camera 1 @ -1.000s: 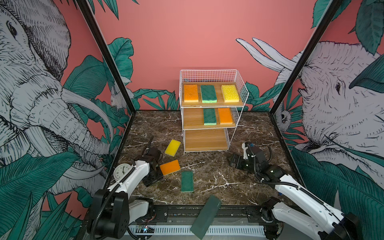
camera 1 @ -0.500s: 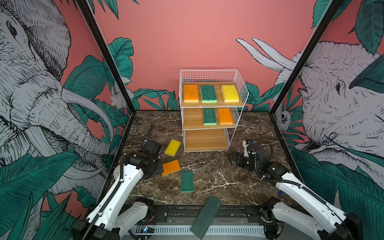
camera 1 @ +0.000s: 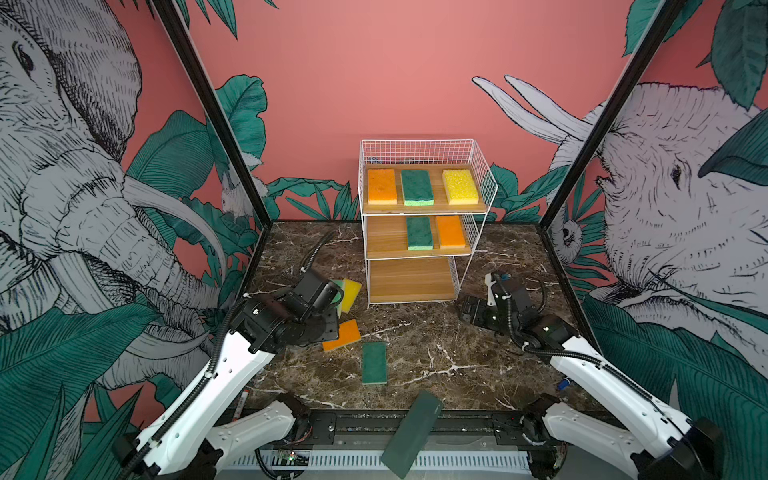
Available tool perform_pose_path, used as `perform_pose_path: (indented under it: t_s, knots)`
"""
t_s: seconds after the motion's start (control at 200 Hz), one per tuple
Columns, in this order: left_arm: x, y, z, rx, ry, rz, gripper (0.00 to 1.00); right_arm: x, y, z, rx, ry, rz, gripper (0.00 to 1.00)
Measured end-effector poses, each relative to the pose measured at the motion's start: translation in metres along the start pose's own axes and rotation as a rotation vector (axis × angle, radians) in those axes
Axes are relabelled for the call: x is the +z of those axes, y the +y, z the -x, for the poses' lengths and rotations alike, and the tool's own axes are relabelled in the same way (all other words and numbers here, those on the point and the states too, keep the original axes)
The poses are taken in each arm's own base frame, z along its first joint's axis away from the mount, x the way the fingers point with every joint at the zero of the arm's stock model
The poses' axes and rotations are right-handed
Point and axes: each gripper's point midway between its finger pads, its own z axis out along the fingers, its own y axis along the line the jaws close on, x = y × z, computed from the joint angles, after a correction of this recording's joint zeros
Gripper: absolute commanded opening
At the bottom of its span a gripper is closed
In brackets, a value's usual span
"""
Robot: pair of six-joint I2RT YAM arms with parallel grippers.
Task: Arrange cleaning sponges on a shelf
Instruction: Pick up the cleaning sponge from the bottom-left of the table, then place the cleaning sponge on the shelf.
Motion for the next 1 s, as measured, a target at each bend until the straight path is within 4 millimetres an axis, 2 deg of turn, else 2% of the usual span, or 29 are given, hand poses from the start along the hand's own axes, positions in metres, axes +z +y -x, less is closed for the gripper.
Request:
perform_pose_path:
  t_s: [0.17, 0.265, 0.4, 0.615, 0.805, 1.0]
  knots:
    - [0.01, -0.025, 0.004, 0.068, 0.011, 0.003, 0.51, -0.001, 0.0, -0.001, 0.005, -0.001, 0.001, 0.93]
    - [0.014, -0.044, 0.012, 0.089, -0.012, -0.026, 0.51, -0.003, -0.001, -0.001, 0.008, -0.005, 0.005, 0.93]
    - [0.015, -0.061, 0.027, 0.082, -0.062, -0.064, 0.51, -0.004, -0.001, -0.001, 0.009, -0.008, 0.008, 0.93]
    - [0.021, -0.081, 0.051, 0.079, -0.13, -0.084, 0.51, -0.006, 0.0, 0.0, 0.013, -0.015, 0.017, 0.93]
    - [0.019, -0.106, 0.079, 0.086, -0.183, -0.101, 0.51, -0.009, 0.002, 0.001, 0.018, -0.023, 0.027, 0.93]
    - [0.026, -0.115, 0.089, 0.089, -0.196, -0.085, 0.52, -0.012, 0.004, 0.002, 0.021, -0.03, 0.037, 0.93]
